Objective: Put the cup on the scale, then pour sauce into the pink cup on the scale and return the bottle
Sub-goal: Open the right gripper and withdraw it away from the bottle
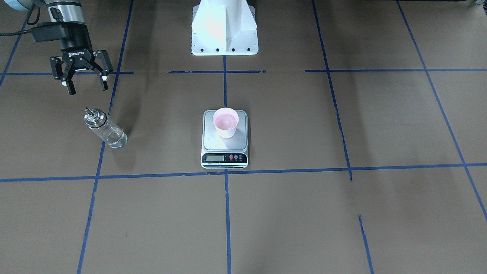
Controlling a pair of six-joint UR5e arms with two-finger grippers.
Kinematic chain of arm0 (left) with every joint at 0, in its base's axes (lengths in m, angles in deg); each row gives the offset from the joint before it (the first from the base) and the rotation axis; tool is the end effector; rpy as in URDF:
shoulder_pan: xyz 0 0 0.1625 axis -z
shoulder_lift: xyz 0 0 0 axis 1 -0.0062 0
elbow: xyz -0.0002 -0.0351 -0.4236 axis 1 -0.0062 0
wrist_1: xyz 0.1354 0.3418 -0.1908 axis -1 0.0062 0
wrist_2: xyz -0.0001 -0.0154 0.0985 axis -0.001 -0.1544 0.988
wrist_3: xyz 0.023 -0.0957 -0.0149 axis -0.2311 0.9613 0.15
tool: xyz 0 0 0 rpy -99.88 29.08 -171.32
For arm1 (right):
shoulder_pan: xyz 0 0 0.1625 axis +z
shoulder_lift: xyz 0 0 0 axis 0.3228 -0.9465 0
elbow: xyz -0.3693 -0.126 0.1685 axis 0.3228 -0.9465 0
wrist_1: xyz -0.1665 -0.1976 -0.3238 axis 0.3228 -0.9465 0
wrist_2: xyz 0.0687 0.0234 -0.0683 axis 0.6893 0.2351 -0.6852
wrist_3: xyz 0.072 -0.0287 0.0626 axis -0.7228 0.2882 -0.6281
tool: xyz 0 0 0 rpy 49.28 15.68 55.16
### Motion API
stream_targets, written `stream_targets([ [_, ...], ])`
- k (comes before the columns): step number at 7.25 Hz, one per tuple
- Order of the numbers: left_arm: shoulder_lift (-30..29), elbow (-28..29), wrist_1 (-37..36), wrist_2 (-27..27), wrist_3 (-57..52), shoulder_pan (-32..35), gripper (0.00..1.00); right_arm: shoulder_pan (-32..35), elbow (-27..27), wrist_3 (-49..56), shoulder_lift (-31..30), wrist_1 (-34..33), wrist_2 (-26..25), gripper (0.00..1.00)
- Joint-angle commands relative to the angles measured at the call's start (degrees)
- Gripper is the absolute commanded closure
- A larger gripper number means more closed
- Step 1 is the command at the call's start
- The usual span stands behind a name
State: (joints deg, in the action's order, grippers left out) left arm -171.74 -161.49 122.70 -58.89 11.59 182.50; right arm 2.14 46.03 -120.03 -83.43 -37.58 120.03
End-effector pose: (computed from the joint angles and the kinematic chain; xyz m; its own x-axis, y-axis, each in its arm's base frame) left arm -0.0856 -0.4580 0.6459 0.6894 0.2015 -0.6958 -0.1425 0.9795 0.1425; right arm -0.2832 -0.3040 0.3998 0.6471 -0.0487 0.7609 -0.5392 0.6763 0.5019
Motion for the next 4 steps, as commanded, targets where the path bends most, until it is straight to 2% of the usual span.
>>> stream_targets([
  [1, 0.0, -0.4, -0.1, 0.0, 0.0, -0.1, 0.0, 13.4, -0.5, 7.9, 0.3, -0.1, 16.6, 0.0],
  [2, 0.0, -0.5, 0.0, 0.0, 0.0, -0.1, 0.0, 20.8, -2.2, 14.3, 0.7, -0.2, 25.7, 0.0],
  [4, -0.2, -0.5, 0.0, -0.1, 0.0, -0.1, 0.0, 37.9, -10.0, 27.9, 5.0, -0.3, 46.0, 0.0],
])
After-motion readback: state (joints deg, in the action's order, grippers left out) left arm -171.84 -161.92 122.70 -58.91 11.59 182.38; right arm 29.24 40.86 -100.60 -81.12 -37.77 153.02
